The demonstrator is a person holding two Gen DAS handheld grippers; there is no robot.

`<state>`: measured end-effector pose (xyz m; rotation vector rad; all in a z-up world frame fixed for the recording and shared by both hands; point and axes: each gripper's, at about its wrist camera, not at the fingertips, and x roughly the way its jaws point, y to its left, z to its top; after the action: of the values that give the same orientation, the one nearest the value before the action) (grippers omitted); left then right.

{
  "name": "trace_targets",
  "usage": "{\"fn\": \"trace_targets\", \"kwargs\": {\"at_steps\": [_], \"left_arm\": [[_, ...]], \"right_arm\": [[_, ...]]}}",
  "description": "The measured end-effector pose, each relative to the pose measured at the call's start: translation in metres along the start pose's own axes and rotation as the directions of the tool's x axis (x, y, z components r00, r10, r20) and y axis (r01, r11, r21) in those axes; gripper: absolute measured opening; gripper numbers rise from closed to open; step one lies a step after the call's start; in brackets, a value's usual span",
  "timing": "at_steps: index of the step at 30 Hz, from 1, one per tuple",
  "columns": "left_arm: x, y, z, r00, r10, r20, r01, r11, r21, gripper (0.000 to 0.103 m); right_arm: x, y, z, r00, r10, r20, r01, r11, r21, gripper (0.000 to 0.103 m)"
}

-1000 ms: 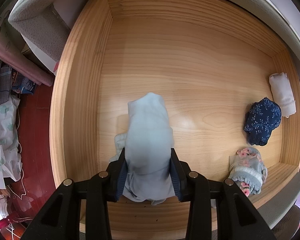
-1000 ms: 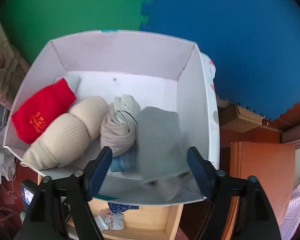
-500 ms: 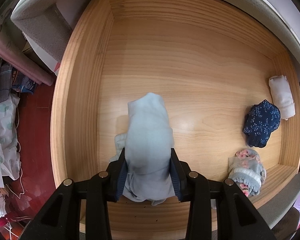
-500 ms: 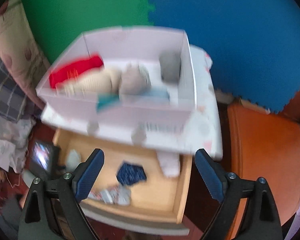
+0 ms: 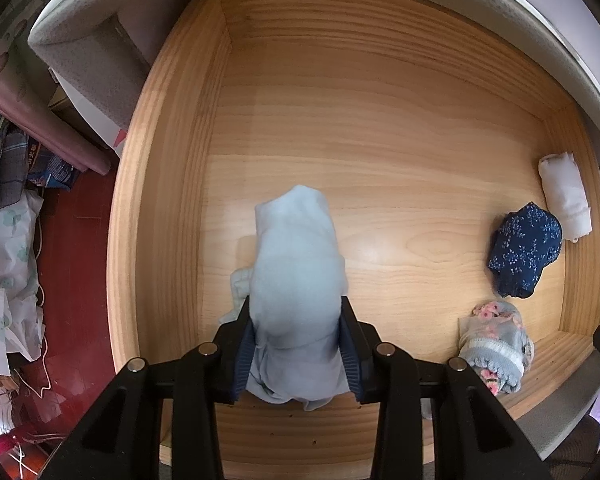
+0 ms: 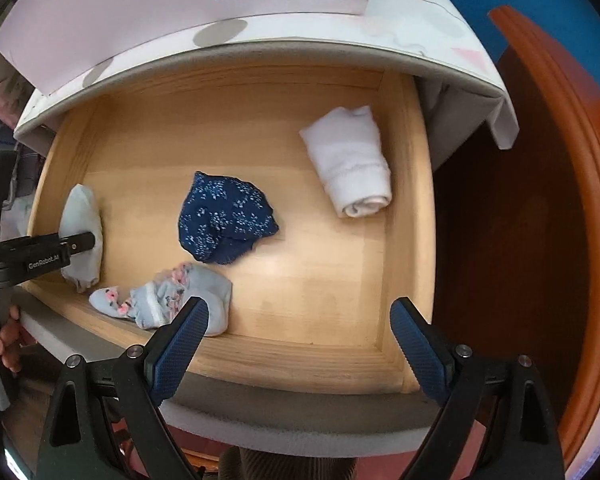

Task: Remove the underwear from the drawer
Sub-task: 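Move the right gripper into the drawer and close on the navy floral garment, then lift the navy floral garment slightly with the right gripper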

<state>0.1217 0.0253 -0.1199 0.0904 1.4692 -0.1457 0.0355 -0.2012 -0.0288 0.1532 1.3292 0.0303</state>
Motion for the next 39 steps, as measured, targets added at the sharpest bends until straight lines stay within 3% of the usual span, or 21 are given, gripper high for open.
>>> {"fn": "trace_targets", "kwargs": {"at_steps": [6, 15, 21, 27, 39], "left_arm": [[-0.003, -0.001, -0.001, 1.0, 0.002, 0.007, -0.002, 1.0, -0.007, 0.038], [-0.003, -0.001, -0.004, 1.0, 0.013, 0.0, -0.013, 1.0, -0.006, 0.038], [-0.002, -0.007, -0.001, 1.0, 0.018, -0.01, -0.018, 1.0, -0.007, 0.038], [-0.001, -0.006, 0.001, 1.0, 0.005, -0.015, -0.005, 1.0, -0.014, 0.038], [0.002, 0.002, 0.002, 1.0, -0.011, -0.017, 0.011, 1.0, -0.021, 0.038]], "right_arm": [[0.008, 0.004, 0.001, 0.999, -0.019, -0.045, 0.018, 1.0, -0.023, 0.091], [0.019, 0.009, 0.011, 0.996, 0.035, -0.082, -0.038, 0.999, -0.039, 0.091], [0.028, 0.041, 0.05, 0.997, 0.047, -0.058, -0.055, 0.988, -0.142, 0.074], [0.047, 0.071, 0.075, 0.997, -0.009, -0.073, -0.008, 0.971, -0.24, 0.064], [0.092, 0.103, 0.082, 0.983, -0.131, -0.127, 0.071, 0.917, -0.393, 0.061]]}}
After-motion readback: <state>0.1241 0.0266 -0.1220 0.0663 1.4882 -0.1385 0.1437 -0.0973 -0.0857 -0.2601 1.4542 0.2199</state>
